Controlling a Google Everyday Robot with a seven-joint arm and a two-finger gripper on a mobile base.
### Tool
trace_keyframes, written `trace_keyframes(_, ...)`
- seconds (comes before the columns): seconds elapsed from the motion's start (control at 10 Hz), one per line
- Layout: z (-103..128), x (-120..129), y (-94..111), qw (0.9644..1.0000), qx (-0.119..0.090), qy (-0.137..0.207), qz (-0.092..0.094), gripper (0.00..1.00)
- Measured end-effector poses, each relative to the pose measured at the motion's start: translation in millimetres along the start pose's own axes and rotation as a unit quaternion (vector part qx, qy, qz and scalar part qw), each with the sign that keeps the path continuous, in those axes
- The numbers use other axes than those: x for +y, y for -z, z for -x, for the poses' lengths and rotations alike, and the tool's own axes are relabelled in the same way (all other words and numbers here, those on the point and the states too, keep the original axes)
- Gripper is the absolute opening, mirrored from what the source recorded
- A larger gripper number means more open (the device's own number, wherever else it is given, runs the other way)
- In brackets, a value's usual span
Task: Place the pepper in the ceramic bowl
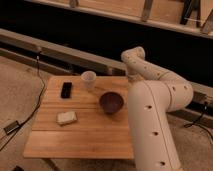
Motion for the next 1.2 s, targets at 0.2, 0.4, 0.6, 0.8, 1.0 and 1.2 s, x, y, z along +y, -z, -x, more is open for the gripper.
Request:
trace_keyframes(0.2, -8, -14, -5, 0.9999, 0.001, 0.011, 0.009, 0.65)
trace_keyframes(0.4, -11, -22, -12, 0.9996, 0.007, 0.024, 0.015, 0.65)
trace_keyframes(0.6, -9, -24, -19, 0.9989, 0.013, 0.039, 0.022, 0.65)
trace_keyframes(0.8, -10, -25, -27, 0.9982, 0.019, 0.049, 0.029, 0.65)
trace_keyframes(1.0, -11, -24, -35, 0.9975, 0.024, 0.054, 0.038, 0.65)
trace_keyframes(1.2, -14, -23, -42, 0.9972, 0.028, 0.052, 0.045, 0.62)
